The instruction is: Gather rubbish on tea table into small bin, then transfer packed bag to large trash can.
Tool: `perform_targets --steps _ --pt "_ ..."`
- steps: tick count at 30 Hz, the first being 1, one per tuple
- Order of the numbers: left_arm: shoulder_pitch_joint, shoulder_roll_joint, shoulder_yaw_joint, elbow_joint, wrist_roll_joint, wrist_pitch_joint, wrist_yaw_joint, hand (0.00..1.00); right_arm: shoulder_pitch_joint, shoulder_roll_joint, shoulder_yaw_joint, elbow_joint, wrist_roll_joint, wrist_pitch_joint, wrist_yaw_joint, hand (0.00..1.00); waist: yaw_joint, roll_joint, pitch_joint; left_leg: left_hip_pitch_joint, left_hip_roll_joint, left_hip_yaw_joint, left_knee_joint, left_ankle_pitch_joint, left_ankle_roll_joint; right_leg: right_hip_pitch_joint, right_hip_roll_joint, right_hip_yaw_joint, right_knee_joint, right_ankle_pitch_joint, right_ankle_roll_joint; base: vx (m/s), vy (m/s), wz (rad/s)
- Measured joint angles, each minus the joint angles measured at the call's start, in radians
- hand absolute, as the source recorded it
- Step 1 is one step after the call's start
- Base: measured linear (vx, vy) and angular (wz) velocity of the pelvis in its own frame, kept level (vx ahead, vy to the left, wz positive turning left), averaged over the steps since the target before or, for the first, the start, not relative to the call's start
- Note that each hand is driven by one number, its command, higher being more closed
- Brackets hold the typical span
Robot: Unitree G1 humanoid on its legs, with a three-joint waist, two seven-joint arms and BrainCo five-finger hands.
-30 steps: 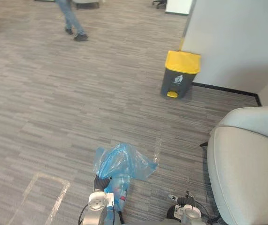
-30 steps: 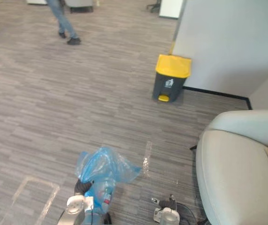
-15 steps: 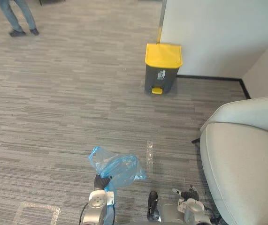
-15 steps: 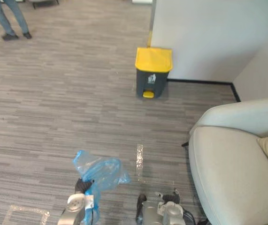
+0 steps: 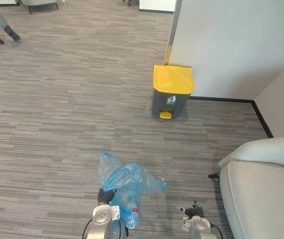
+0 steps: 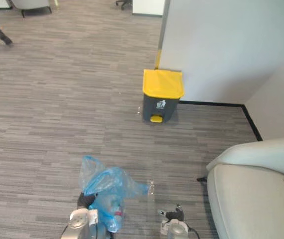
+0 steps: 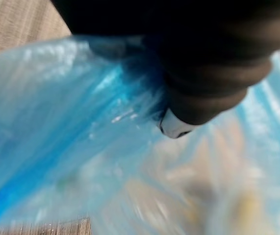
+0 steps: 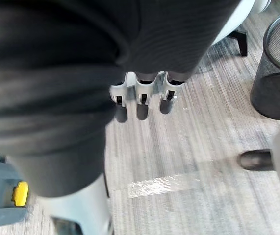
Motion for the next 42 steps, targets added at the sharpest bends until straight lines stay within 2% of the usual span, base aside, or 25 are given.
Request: perform_targets --steps 3,5,8,10,11,12,15,16,17,18,20,22,23,26,27,28,30,32,34,35,36,37,39,40,42 --pt "-0.011 0.006 -0.013 -0.003 -0.007 0.002 0.016 1.00 0.009 -0.007 0.002 -0.002 0.000 0.000 0.001 0.00 -0.019 0.019 0.012 0.135 -0.019 0.025 -0.067 -0.024 0.009 -0.169 -0.011 0.006 0.399 0.027 0.010 0.31 0.160 -0.25" --pt "-0.023 0.007 -0.020 -0.008 -0.008 0.001 0.025 1.00 0.016 -0.007 -0.005 -0.019 -0.001 0.000 0.001 0.00 -0.025 0.029 0.016 0.202 -0.023 0.035 -0.124 -0.028 0.006 -0.250 0.000 -0.049 0.456 -0.005 -0.016 0.28 0.055 -0.09" --pt "-0.048 0.015 -0.015 -0.001 -0.009 0.001 0.028 1.00 0.006 -0.007 -0.013 -0.026 -0.002 -0.001 0.001 0.00 -0.031 0.033 0.024 0.291 -0.016 0.052 -0.186 -0.037 -0.009 -0.343 0.027 -0.188 0.300 -0.046 -0.066 0.37 -0.030 -0.11" --pt "-0.061 0.025 -0.010 0.020 -0.010 -0.001 0.029 1.00 -0.010 -0.006 -0.021 -0.020 -0.002 -0.002 0.001 0.00 -0.047 0.031 0.025 0.326 -0.008 0.048 -0.210 -0.042 -0.016 -0.352 0.078 -0.206 0.048 0.014 -0.080 0.37 -0.116 0.19" --pt "-0.063 0.039 -0.009 0.027 -0.011 -0.005 0.028 1.00 -0.011 -0.005 -0.023 -0.002 -0.003 -0.003 0.000 0.00 -0.057 0.003 0.027 0.354 -0.042 0.019 -0.231 -0.049 -0.029 -0.329 0.095 -0.188 -0.134 0.147 -0.101 0.40 -0.138 0.10" --pt "-0.077 0.033 0.004 0.072 -0.012 -0.007 0.029 1.00 -0.040 -0.023 -0.040 0.027 -0.005 -0.005 0.000 0.00 -0.061 0.034 0.041 0.381 -0.011 -0.027 -0.243 -0.055 -0.041 -0.316 0.122 -0.182 -0.111 0.182 -0.156 0.39 -0.127 -0.01" --pt "-0.076 0.036 0.007 0.074 -0.011 -0.007 0.023 1.00 -0.051 -0.024 -0.065 0.040 -0.010 -0.006 -0.002 0.00 -0.063 0.053 0.045 0.400 0.014 -0.072 -0.211 -0.046 -0.054 -0.313 0.143 -0.187 -0.046 0.067 -0.171 0.34 -0.159 -0.10" --pt "-0.075 0.034 0.001 0.073 -0.010 -0.008 0.022 1.00 -0.050 -0.022 -0.073 0.042 -0.008 -0.008 -0.002 0.00 -0.063 0.055 0.043 0.398 0.022 -0.082 -0.185 -0.046 -0.054 -0.301 0.146 -0.195 -0.045 0.055 -0.173 0.40 -0.217 0.34" --pt "-0.072 0.030 -0.015 0.065 -0.010 -0.008 0.020 1.00 -0.043 -0.022 -0.073 0.047 -0.008 -0.005 -0.002 0.00 -0.068 0.055 0.041 0.352 0.049 -0.128 -0.040 -0.044 -0.059 -0.247 0.154 -0.216 -0.072 0.032 -0.168 0.39 -0.227 0.42" --pt "-0.070 0.022 -0.028 0.055 -0.010 -0.008 0.018 1.00 -0.032 -0.023 -0.070 0.046 -0.008 -0.007 -0.002 0.00 -0.067 0.054 0.040 0.268 0.075 -0.156 0.152 -0.017 -0.106 -0.197 0.162 -0.227 -0.110 0.032 -0.171 0.32 -0.192 0.43" --pt "-0.045 0.005 -0.039 0.018 -0.009 -0.010 0.008 1.00 -0.026 -0.025 -0.048 0.046 -0.008 -0.005 -0.002 0.00 -0.061 0.064 0.036 0.118 0.138 -0.161 0.462 0.017 -0.160 -0.115 0.190 -0.232 -0.182 0.024 -0.186 0.34 -0.072 0.07" --pt "-0.022 0.004 -0.022 -0.003 -0.010 -0.010 -0.003 1.00 -0.029 -0.017 -0.019 0.046 -0.003 -0.004 -0.002 0.00 -0.050 0.063 0.036 0.037 0.159 -0.138 0.550 -0.025 -0.113 -0.051 0.204 -0.218 -0.232 0.013 -0.203 0.38 -0.019 -0.30" --pt "-0.005 0.003 -0.016 -0.015 -0.011 -0.009 -0.004 1.00 -0.024 -0.008 -0.021 0.046 0.000 -0.002 -0.002 0.00 -0.037 0.057 0.036 -0.011 0.156 -0.098 0.508 -0.058 -0.085 -0.010 0.202 -0.201 -0.264 0.019 -0.192 0.33 0.036 -0.51" --pt "0.001 -0.002 -0.004 -0.015 -0.011 -0.007 -0.006 1.00 -0.020 -0.004 -0.030 0.043 0.000 0.001 -0.002 0.00 -0.009 0.049 0.038 -0.050 0.121 -0.061 0.244 -0.061 -0.059 0.044 0.181 -0.146 -0.300 0.016 -0.172 0.32 0.101 -0.55" --pt "0.000 -0.005 0.004 -0.015 -0.010 -0.006 -0.006 1.00 -0.020 -0.001 -0.039 0.041 0.000 0.001 -0.002 0.00 -0.009 0.048 0.038 -0.054 0.092 -0.068 0.083 -0.022 -0.050 0.065 0.165 -0.126 -0.307 0.004 -0.147 0.40 0.237 -0.61" --pt "0.005 -0.006 0.006 -0.013 -0.010 -0.006 -0.005 1.00 -0.016 -0.004 -0.042 0.042 0.000 0.001 -0.002 0.00 -0.005 0.058 0.031 -0.051 0.064 -0.097 -0.037 0.107 -0.061 0.067 0.158 -0.093 -0.309 -0.016 -0.112 0.40 0.270 -0.64" --pt "0.015 -0.004 0.032 -0.008 -0.010 -0.004 0.000 1.00 -0.007 -0.006 -0.030 0.049 -0.001 0.007 0.002 0.00 -0.007 0.024 0.002 -0.037 0.023 -0.071 -0.048 0.088 -0.038 0.071 0.120 -0.044 -0.320 -0.029 -0.088 0.36 0.246 -0.41" --pt "0.010 -0.005 0.032 -0.007 -0.010 0.000 0.000 1.00 -0.010 -0.007 -0.044 0.048 -0.002 0.008 -0.001 0.00 0.002 0.011 0.000 -0.019 0.010 -0.020 -0.023 0.051 -0.022 0.078 0.090 -0.020 -0.309 -0.028 -0.074 0.43 0.254 -0.44" --pt "0.020 -0.003 0.030 -0.007 -0.010 0.001 0.001 1.00 -0.001 -0.001 -0.042 0.044 -0.003 0.008 0.000 0.00 0.006 0.014 0.000 0.042 -0.004 0.018 -0.042 0.009 -0.008 0.066 0.070 0.013 -0.226 -0.018 -0.052 0.33 0.233 -0.58" --pt "0.021 -0.002 0.022 -0.011 -0.010 0.001 0.003 1.00 0.005 -0.006 -0.040 0.043 -0.004 0.007 0.003 0.00 0.003 0.022 -0.003 0.080 -0.008 0.026 -0.065 -0.017 -0.007 0.015 0.068 0.027 -0.091 -0.014 -0.032 0.27 0.201 -0.40" --pt "0.019 0.013 -0.005 -0.028 -0.010 0.001 0.002 1.00 0.011 -0.007 -0.029 0.037 -0.005 0.007 0.006 0.00 0.002 0.026 0.000 0.127 -0.013 0.037 -0.088 -0.035 -0.004 -0.104 0.059 0.052 0.175 0.032 0.033 0.28 0.186 -0.29" --pt "0.019 0.020 -0.013 -0.036 -0.009 0.001 0.002 1.00 0.013 -0.007 -0.024 0.022 -0.005 0.010 0.008 0.00 -0.001 0.024 0.003 0.146 -0.020 0.040 -0.094 -0.041 -0.003 -0.152 0.054 0.059 0.267 0.061 0.058 0.29 0.168 -0.04" --pt "0.016 0.034 -0.021 -0.042 -0.010 0.003 0.003 1.00 0.031 -0.007 -0.026 -0.023 -0.009 0.006 0.008 0.00 -0.020 0.022 0.007 0.237 -0.029 0.035 -0.116 -0.070 -0.005 -0.271 0.052 0.032 0.490 0.018 0.011 0.36 0.059 0.18" --pt "0.013 0.033 -0.021 -0.042 -0.010 0.003 0.004 1.00 0.031 -0.007 -0.026 -0.027 -0.010 0.006 0.008 0.00 -0.021 0.021 0.007 0.259 -0.029 0.033 -0.126 -0.074 -0.008 -0.288 0.052 0.010 0.494 0.006 0.004 0.46 0.010 0.29" --pt "-0.018 0.033 -0.019 -0.026 -0.010 0.001 0.012 1.00 0.021 -0.008 -0.041 -0.031 -0.011 0.003 0.008 0.00 -0.032 0.025 0.011 0.334 -0.021 0.007 -0.176 -0.082 -0.019 -0.372 0.059 -0.108 0.399 -0.045 -0.053 0.43 -0.050 0.36"
